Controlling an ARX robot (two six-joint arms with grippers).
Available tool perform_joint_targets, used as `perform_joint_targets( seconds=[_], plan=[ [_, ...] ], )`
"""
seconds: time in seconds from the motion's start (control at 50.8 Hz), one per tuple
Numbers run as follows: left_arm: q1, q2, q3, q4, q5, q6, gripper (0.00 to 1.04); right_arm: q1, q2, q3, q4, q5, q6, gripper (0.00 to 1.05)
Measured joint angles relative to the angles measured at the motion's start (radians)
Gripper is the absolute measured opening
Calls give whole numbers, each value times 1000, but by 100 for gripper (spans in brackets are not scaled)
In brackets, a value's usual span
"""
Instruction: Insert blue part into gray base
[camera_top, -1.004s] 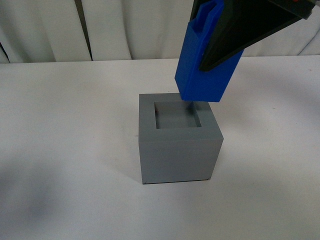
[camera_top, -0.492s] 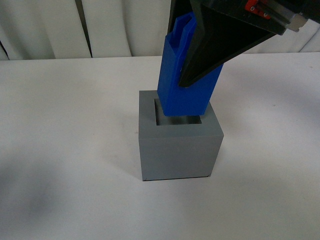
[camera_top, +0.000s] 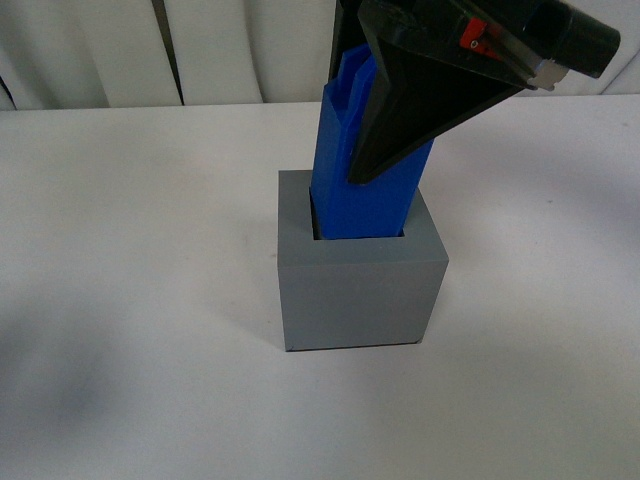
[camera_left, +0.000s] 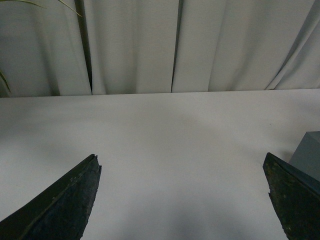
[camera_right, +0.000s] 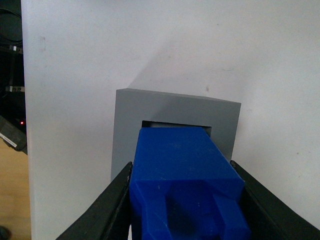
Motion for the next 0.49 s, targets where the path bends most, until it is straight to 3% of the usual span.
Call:
perform_joint_targets(
  seconds=[0.492],
  plan=[
    [0, 0, 0, 0, 0, 0, 99, 0, 6, -18, 23, 1, 2, 48]
  ],
)
